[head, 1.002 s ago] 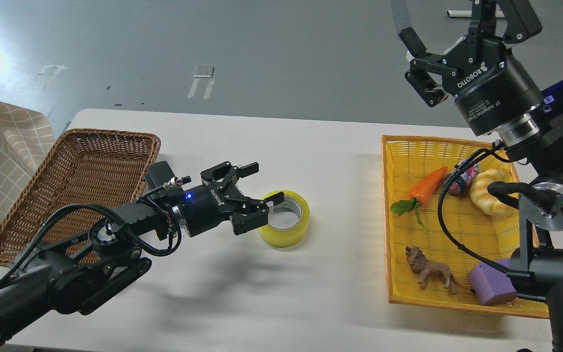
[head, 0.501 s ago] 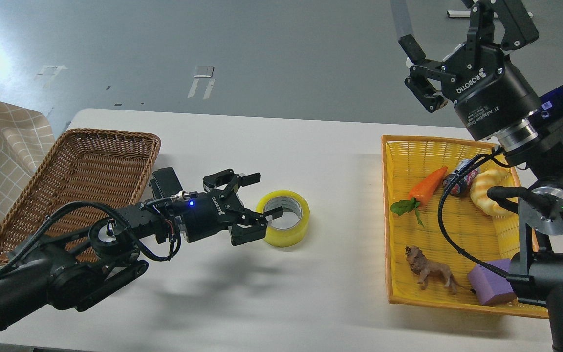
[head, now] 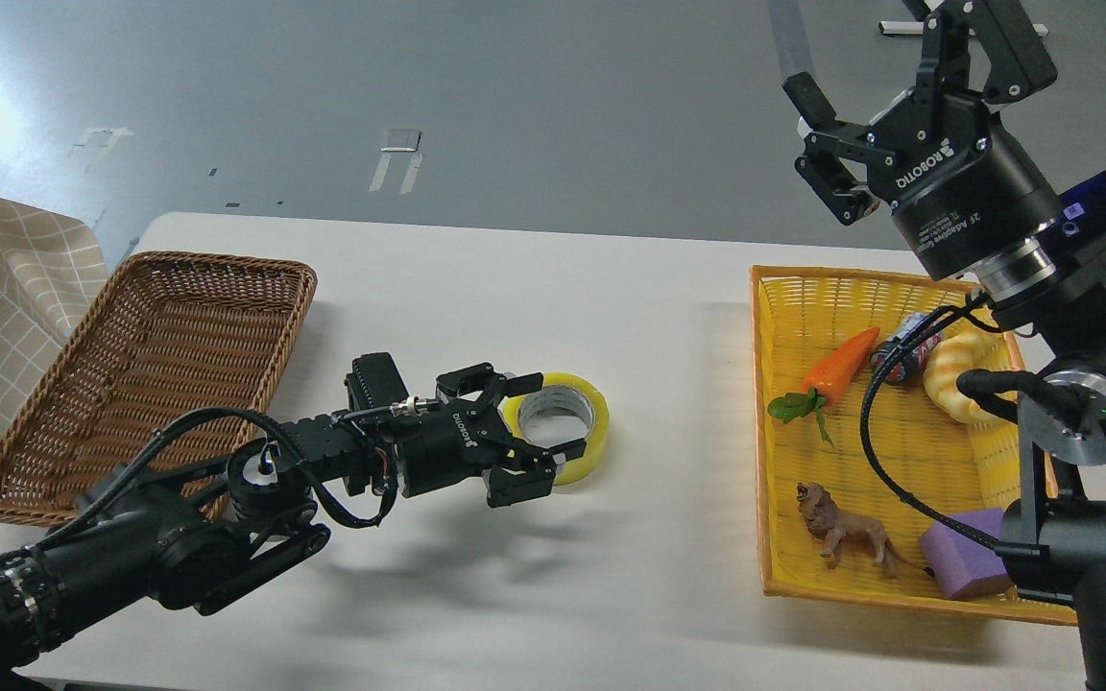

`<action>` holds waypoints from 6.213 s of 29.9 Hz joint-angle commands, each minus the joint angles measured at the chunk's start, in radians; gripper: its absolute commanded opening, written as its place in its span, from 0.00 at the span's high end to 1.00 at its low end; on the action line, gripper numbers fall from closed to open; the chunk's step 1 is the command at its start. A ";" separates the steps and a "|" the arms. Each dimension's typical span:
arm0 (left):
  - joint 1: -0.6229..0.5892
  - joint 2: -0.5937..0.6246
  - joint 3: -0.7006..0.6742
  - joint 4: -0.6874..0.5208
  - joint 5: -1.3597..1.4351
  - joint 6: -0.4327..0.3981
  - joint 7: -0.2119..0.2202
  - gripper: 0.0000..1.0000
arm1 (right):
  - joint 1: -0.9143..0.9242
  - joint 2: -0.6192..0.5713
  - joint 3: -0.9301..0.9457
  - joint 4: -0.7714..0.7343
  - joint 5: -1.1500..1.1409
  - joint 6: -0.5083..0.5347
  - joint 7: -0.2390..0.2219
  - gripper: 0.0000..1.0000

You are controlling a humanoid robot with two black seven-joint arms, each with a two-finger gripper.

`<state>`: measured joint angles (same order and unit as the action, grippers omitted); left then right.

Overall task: Place and transfer tape with both arms
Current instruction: 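Grasp the tape roll's rim with the left gripper, then lift the tape roll and carry it over the wicker basket, then lower the tape roll into the wicker basket and release it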

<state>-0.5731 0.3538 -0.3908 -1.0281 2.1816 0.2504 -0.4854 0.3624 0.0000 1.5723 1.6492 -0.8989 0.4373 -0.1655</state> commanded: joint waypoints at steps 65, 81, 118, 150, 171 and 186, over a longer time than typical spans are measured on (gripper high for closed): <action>-0.133 -0.055 0.070 0.211 -0.074 -0.258 0.008 0.46 | -0.111 0.000 0.002 -0.016 -0.002 0.005 0.006 0.00; -0.152 -0.050 0.070 0.221 -0.092 -0.281 0.057 1.00 | -0.141 0.000 0.002 -0.019 -0.002 0.005 0.006 0.00; -0.347 0.352 0.070 0.139 -0.218 -0.270 -0.003 1.00 | -0.145 0.000 0.000 -0.031 -0.002 0.005 0.006 0.00; -0.103 0.672 0.075 0.237 -0.224 -0.247 -0.003 1.00 | -0.151 0.000 -0.035 -0.042 0.000 0.005 0.011 0.00; -0.051 0.653 0.075 0.235 -0.224 -0.229 -0.003 0.87 | -0.168 0.000 -0.034 -0.039 0.000 0.005 0.011 0.00; -0.054 0.646 0.087 0.244 -0.247 -0.243 -0.003 0.43 | -0.168 0.000 -0.035 -0.040 0.000 0.005 0.011 0.00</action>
<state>-0.6257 1.0020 -0.3028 -0.7882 1.9357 0.0102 -0.4887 0.1950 0.0000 1.5374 1.6107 -0.8991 0.4418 -0.1549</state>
